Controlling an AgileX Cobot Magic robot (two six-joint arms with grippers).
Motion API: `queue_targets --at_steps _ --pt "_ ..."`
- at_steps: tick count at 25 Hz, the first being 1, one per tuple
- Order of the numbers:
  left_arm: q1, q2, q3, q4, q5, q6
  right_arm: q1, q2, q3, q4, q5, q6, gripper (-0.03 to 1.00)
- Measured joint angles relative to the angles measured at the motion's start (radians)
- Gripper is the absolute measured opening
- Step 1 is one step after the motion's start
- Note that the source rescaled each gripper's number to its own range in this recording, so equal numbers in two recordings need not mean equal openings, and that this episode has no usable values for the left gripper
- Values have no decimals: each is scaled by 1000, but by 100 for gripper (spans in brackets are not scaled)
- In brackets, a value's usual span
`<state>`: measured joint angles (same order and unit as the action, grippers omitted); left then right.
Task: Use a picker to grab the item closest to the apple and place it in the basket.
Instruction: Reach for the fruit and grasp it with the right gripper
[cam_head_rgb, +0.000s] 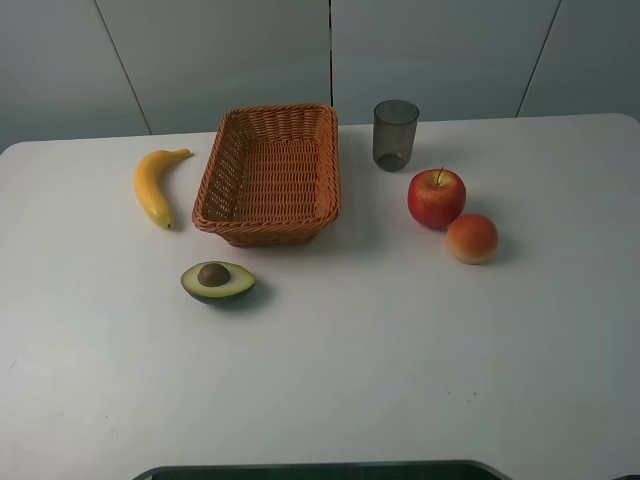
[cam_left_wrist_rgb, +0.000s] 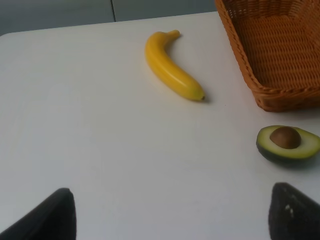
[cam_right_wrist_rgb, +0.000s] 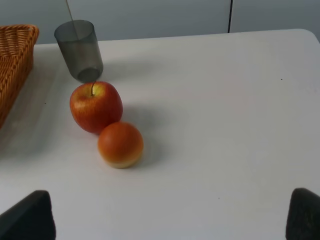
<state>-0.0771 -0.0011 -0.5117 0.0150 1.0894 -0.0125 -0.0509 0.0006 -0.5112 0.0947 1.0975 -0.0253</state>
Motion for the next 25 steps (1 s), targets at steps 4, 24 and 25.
queue_targets --at_steps 4,24,25 --pt "0 0 0 0 0 0 0 0 0 0 0 0 100" --pt "0 0 0 0 0 0 0 -2 -5 0 15 2 100" --pt "0 0 0 0 0 0 0 -2 -15 0 34 2 100"
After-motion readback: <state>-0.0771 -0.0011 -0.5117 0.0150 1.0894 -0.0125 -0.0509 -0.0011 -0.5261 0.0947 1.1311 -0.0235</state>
